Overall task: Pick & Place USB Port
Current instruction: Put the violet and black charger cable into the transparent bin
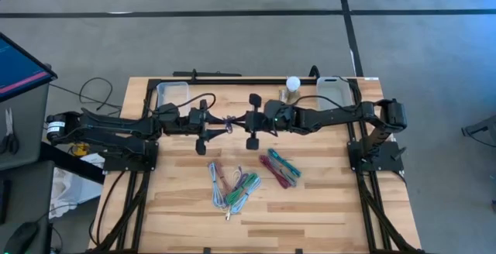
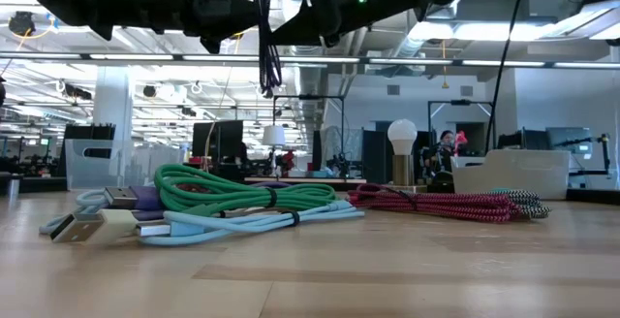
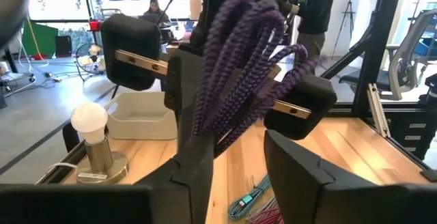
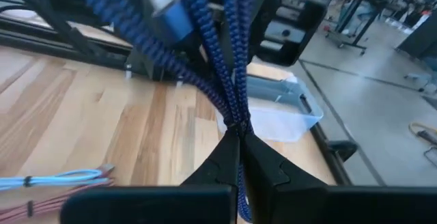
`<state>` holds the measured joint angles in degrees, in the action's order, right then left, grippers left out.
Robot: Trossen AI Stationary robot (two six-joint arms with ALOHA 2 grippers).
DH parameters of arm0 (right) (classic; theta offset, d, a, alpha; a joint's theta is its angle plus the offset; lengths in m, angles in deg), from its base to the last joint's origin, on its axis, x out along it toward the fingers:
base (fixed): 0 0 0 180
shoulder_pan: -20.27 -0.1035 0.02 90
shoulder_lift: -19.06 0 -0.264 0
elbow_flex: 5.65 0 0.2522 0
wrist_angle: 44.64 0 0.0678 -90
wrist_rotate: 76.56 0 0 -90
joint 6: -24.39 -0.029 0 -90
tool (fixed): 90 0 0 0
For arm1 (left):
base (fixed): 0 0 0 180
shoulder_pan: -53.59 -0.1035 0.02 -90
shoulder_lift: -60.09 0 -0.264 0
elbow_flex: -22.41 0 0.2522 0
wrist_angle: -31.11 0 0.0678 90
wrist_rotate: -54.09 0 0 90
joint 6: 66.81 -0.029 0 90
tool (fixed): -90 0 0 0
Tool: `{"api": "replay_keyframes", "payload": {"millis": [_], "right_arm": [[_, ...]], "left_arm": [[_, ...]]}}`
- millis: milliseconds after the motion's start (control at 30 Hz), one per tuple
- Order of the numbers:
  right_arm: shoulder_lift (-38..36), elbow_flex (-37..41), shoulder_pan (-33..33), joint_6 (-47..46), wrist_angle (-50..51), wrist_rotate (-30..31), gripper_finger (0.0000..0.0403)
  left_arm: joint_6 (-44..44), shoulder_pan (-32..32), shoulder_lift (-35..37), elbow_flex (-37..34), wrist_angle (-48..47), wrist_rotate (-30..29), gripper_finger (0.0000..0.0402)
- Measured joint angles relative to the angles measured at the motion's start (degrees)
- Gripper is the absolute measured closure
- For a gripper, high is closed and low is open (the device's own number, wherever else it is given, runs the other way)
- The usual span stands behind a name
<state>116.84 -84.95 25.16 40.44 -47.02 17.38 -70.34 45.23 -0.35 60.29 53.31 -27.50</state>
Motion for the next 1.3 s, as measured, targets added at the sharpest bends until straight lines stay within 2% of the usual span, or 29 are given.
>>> {"api": "replay_keyframes", "payload": {"millis": [300, 767, 900, 1167, 1300], "right_arm": [[0.0, -0.1, -0.2, -2.6, 4.4, -2.8, 0.0403], [0.0, 0.0, -0.3, -3.1, 0.5, -3.1, 0.0403], [0.0, 0.0, -0.3, -3.1, 0.4, -3.1, 0.0403], [0.0, 0.0, -0.3, -3.1, 0.3, -3.6, 0.0403], [0.0, 0.0, -0.4, -3.1, 0.3, -4.2, 0.0403]], "left_arm": [[0.0, 0.0, 0.0, 0.0, 0.1, 0.0, 0.0253], [-0.4, 0.0, 0.1, 0.0, 2.5, -0.4, 0.0259], [-0.4, 0.0, 0.1, 0.0, 2.4, -1.2, 0.0287], [-0.5, 0.0, 0.1, 0.0, 2.7, -1.5, 0.0383], [-0.5, 0.0, 0.1, 0.0, 2.7, -1.4, 0.0392]]}}
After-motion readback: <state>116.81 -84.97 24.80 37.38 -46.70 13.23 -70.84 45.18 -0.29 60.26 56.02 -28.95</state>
